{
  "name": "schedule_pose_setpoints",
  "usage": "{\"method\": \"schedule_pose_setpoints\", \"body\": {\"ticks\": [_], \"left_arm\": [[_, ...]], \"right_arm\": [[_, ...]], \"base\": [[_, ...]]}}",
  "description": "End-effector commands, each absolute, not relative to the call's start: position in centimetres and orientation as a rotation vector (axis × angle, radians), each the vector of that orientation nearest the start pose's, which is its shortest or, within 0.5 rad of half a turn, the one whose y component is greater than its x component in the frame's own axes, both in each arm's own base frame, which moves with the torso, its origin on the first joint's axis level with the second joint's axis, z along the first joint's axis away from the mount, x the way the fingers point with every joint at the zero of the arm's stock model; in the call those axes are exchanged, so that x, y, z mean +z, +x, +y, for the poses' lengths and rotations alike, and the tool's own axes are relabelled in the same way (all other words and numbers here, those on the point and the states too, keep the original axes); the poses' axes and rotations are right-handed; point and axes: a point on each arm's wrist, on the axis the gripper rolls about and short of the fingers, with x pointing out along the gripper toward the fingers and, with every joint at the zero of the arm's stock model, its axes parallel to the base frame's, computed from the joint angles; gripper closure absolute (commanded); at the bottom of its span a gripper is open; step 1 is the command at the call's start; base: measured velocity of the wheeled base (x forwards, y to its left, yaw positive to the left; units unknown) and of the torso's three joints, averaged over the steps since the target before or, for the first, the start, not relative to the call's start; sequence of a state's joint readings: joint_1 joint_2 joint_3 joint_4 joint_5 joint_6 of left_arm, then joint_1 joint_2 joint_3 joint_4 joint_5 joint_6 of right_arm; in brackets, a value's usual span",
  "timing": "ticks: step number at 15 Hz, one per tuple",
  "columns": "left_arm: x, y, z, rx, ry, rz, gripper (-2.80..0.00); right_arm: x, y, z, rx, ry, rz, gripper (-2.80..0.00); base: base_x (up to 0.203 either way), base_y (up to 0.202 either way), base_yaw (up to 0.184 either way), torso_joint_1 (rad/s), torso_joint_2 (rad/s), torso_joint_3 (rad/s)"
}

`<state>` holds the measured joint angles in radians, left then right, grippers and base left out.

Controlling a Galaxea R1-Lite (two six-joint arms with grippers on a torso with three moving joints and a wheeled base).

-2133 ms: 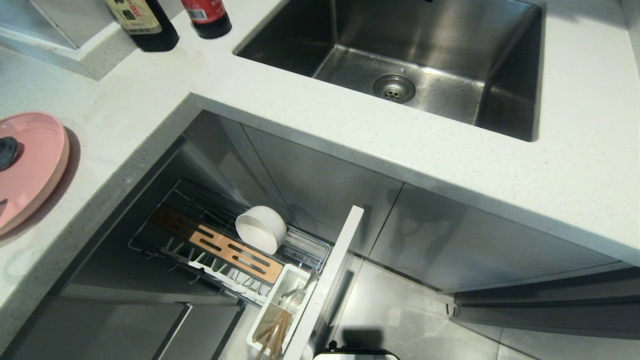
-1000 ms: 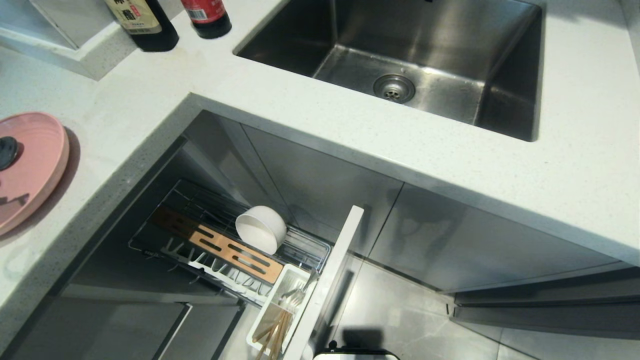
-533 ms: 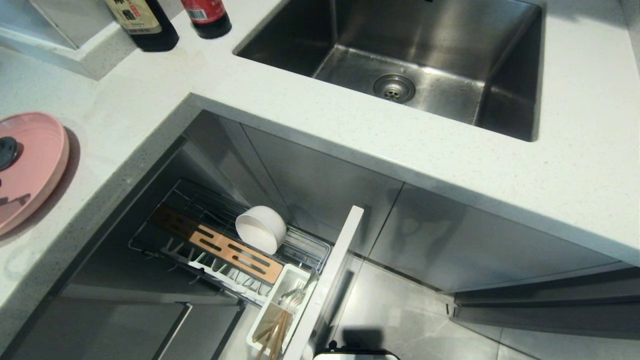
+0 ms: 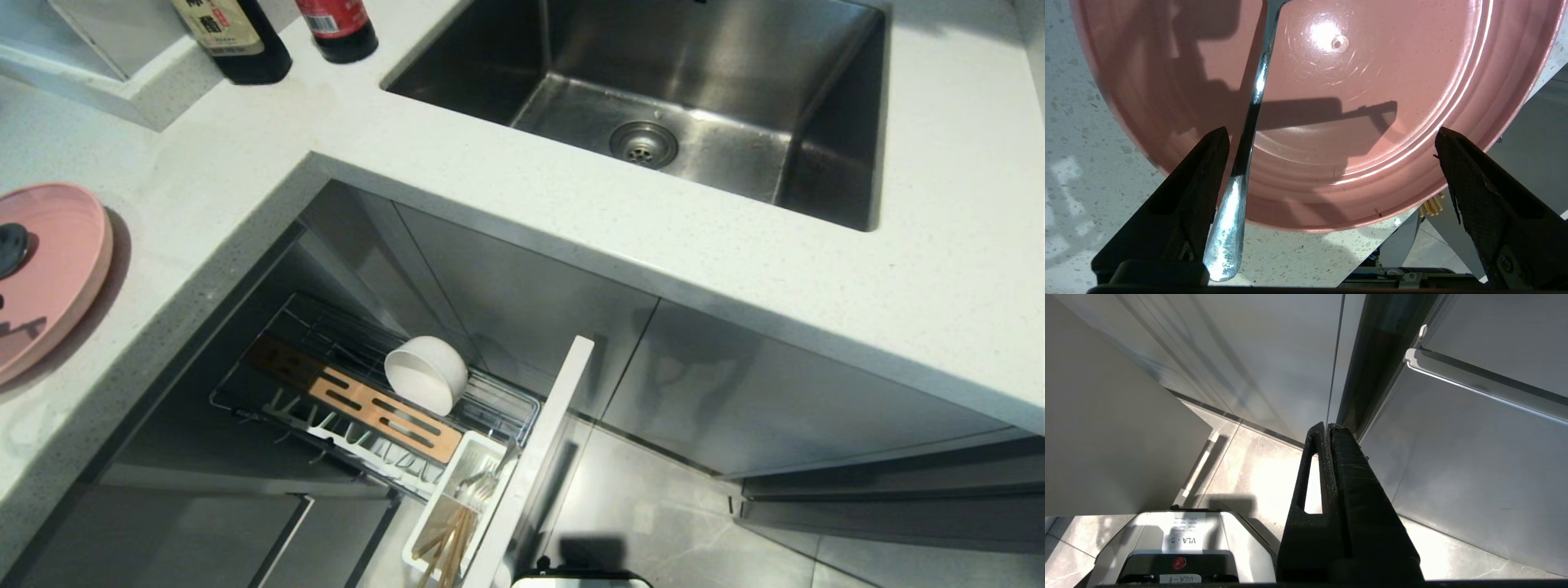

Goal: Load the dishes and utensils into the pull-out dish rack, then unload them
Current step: Pick up the spoon and place it in the cupboard

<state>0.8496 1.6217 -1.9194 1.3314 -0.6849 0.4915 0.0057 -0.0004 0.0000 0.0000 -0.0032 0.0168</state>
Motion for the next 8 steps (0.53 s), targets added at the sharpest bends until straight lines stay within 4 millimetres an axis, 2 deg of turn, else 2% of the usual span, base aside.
{"method": "schedule_pose_setpoints", "body": {"ticks": [1,8], "left_arm": [[33.80,15.00,14.90,-0.041,-0.258,0.749,-2.80],[33.65,15.01,14.91,-0.044,-0.265,0.757,-2.80]], "right_arm": [[7.51,-2.27,-0.02,0.003,0.017,0.002,0.00],[7.51,-2.27,-0.02,0.003,0.017,0.002,0.00]], "base": [[0.000,0.000,0.000,0.000,0.00,0.000],[0.000,0.000,0.000,0.000,0.00,0.000]]}}
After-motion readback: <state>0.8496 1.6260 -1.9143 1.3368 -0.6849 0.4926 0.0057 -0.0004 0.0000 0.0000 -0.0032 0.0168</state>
